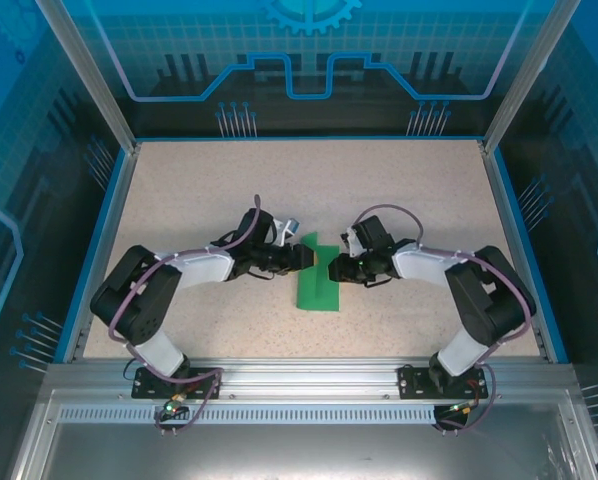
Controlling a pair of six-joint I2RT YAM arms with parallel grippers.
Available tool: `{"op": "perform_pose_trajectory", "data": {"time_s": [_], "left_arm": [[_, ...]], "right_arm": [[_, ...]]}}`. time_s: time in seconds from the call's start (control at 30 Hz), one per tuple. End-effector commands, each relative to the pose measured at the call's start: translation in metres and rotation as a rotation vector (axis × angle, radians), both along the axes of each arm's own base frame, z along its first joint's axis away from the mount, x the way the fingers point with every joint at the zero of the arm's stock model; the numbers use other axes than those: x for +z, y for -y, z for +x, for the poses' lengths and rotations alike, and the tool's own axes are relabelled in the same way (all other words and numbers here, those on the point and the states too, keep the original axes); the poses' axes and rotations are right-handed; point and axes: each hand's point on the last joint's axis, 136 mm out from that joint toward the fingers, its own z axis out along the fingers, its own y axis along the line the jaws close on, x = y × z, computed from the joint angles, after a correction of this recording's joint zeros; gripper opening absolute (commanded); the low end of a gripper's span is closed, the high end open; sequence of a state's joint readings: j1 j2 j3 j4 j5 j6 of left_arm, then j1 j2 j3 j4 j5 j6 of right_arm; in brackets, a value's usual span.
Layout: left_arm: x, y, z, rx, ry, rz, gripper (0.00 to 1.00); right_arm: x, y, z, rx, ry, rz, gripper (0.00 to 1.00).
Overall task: Fold a paper plane with a square sheet of paper (fold left side to right side)
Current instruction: First fold in half a square sheet of paper at the center of the table.
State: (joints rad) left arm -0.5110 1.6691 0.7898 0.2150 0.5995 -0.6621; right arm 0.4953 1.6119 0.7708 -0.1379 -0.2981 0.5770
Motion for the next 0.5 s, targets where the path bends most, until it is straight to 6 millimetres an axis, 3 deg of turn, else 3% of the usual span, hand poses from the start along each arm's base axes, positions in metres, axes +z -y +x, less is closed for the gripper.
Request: {"op": "perform_pose_trajectory", "data": {"time_s": [0.0,0.2,0.47], "left_arm": [[0.004,0.010,0.006,-0.007,0.002,-0.017,0.45],[-0.003,0.012,0.008,-0.003,-0.011,-0.003,0.31],[-0.006,0.012,0.009,0.004,-0.012,0.008,0.24]], "right_arm": [[0.034,0.003,0.010,-0.030,0.092,0.085,0.42],[0.068,-0.005,0.011,-0.055,0.145,0.248,0.55],[0.063,-0.028,0.011,-0.030,0.069,0.336,0.49]]}}
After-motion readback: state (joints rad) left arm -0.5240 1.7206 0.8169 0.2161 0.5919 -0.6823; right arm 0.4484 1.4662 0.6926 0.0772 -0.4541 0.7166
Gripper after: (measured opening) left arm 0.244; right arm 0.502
